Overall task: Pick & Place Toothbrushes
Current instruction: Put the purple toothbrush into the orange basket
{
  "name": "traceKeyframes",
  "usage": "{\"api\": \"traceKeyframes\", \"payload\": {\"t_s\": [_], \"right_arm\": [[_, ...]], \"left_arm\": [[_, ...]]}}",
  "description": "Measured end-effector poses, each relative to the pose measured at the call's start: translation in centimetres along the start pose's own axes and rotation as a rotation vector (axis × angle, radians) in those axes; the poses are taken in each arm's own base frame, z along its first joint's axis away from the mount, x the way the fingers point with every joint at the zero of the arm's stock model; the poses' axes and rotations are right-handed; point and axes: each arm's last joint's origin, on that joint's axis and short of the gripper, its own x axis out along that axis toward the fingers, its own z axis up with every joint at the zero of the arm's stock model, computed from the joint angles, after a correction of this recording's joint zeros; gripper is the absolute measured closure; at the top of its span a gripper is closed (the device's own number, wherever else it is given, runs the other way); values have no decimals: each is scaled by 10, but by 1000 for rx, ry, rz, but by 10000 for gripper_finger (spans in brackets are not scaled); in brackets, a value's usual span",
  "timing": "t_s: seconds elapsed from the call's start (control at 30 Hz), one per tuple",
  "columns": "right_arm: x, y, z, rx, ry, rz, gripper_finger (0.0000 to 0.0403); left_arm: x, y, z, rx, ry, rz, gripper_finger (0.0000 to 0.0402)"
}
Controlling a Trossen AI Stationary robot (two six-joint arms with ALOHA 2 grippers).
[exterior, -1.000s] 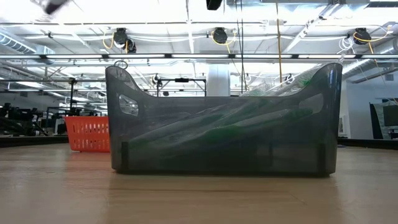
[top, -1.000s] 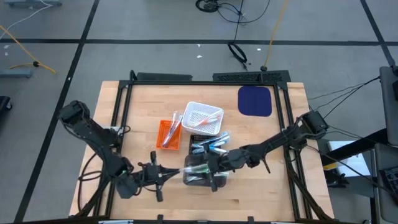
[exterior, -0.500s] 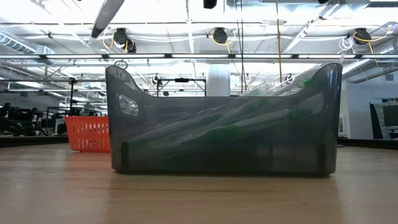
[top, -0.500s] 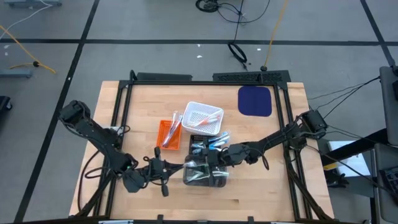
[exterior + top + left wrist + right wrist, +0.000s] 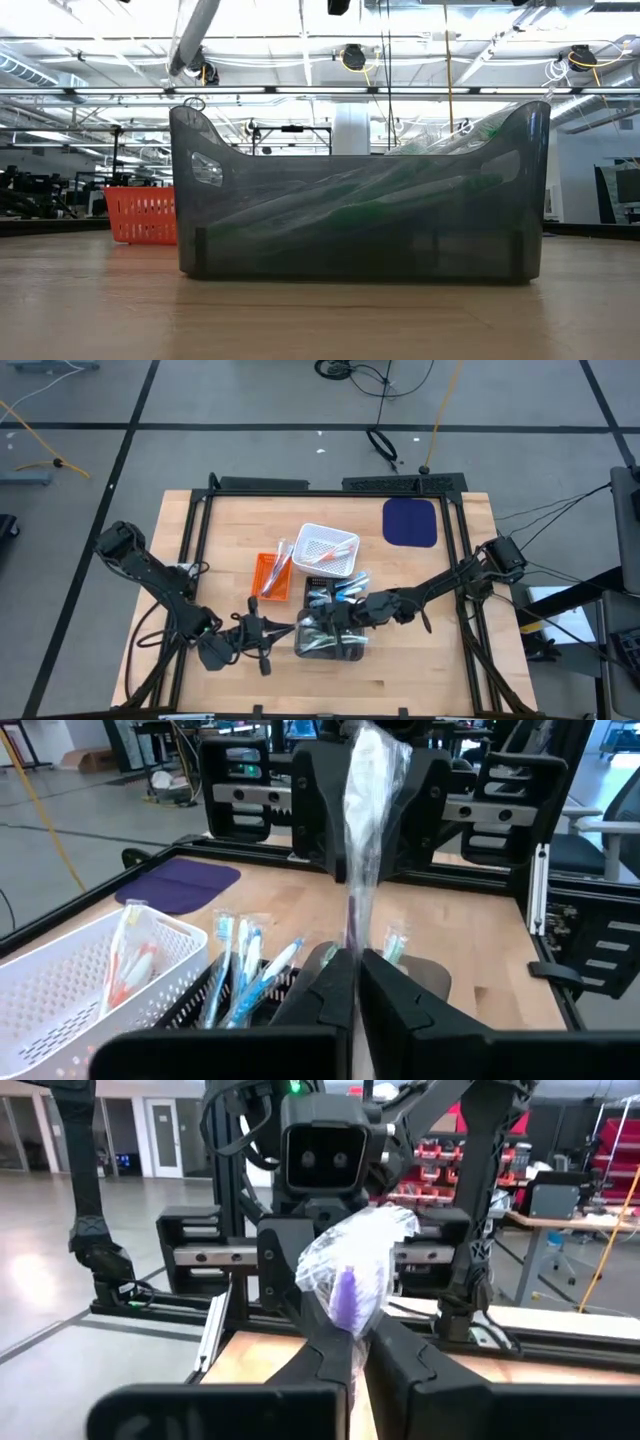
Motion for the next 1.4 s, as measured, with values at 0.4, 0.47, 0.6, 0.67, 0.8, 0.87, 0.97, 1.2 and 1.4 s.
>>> {"api": "traceKeyframes", "payload": {"t_s": [0.4, 0.47, 0.6, 0.67, 0.8, 0.87, 0.97, 1.2, 1.4], "right_arm": [[-19, -13, 29, -7, 98, -94, 402], [-23, -21, 39, 5, 137, -115, 402], [-21, -38, 52, 15, 251, -173, 402], [-19, -47, 62, 8, 282, -213, 402], [-10, -66, 80, 23, 292, -221, 402], [-6, -74, 81, 59, 309, -188, 402], [-1, -85, 85, 81, 349, -181, 402], [1, -104, 96, 118, 375, -111, 402], [2, -103, 100, 115, 346, -80, 402]], "left_arm": [[0, 1, -4, 59, 22, 13, 316], [0, 2, -5, 74, 29, 15, 315], [1, 4, -7, 100, 49, 30, 314], [4, 7, -7, 103, 55, 44, 314], [9, 12, -10, 113, 80, 76, 314], [11, 17, -13, 127, 100, 116, 314], [14, 27, -19, 106, 125, 213, 314], [18, 44, -28, 100, 185, 319, 314], [25, 50, -26, 101, 185, 351, 314]]}}
